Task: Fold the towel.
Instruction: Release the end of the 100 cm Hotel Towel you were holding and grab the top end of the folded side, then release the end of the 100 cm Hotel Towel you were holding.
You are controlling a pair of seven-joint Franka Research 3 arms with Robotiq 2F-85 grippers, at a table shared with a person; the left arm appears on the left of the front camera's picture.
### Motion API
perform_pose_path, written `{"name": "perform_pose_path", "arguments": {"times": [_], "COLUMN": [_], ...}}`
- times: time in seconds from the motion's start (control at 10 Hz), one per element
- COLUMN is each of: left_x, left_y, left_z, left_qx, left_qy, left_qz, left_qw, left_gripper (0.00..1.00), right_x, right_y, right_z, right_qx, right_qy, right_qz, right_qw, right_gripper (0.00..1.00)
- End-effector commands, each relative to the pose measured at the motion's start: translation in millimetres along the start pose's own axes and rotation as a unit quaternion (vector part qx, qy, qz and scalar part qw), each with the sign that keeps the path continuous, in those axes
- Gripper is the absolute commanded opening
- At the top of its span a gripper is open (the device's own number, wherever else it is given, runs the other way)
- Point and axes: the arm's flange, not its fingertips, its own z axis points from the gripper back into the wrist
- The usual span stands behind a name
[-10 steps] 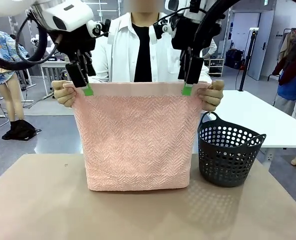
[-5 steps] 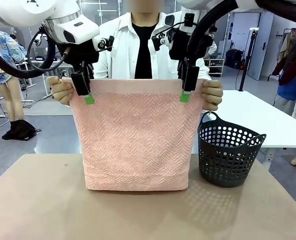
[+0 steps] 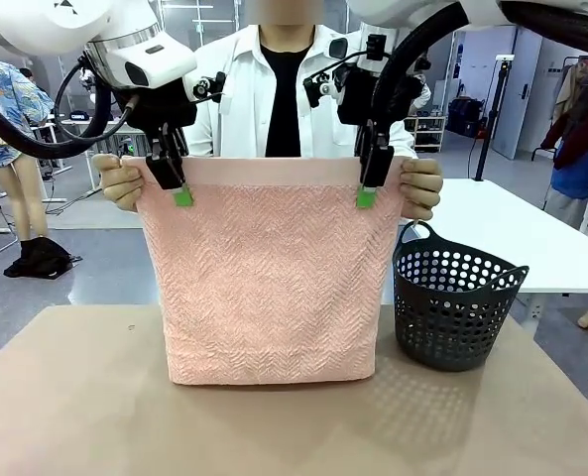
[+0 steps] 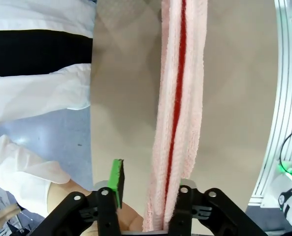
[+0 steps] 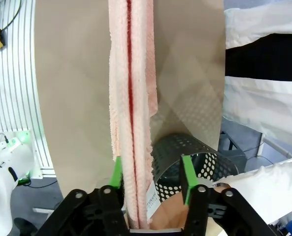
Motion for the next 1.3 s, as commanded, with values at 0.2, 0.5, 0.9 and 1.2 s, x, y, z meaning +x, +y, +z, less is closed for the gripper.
{"name": "perform_pose_path", "arguments": {"times": [0.2, 0.5, 0.9, 1.2], "left_x": [-9, -12, -1, -1], "left_y": [-7, -12, -4, -4], "left_z": [1, 0, 0, 0], "left_qx": [-0.003, -0.005, -0.005, -0.005], "left_qy": [-0.02, -0.018, -0.006, -0.006], "left_qz": [-0.002, 0.008, 0.004, 0.004], "left_qw": [1.0, 1.0, 1.0, 1.0], "left_gripper": [0.0, 0.0, 0.0, 0.0], "right_x": [-1, -4, 1, 1], "right_y": [7, 4, 1, 1], "right_z": [1, -2, 1, 1], "right_qx": [-0.005, -0.009, -0.002, -0.002], "right_qy": [0.001, -0.014, -0.003, -0.003], "right_qz": [0.003, -0.028, -0.004, -0.004], "right_qw": [1.0, 0.999, 1.0, 1.0], "right_gripper": [0.0, 0.0, 0.0, 0.0]}}
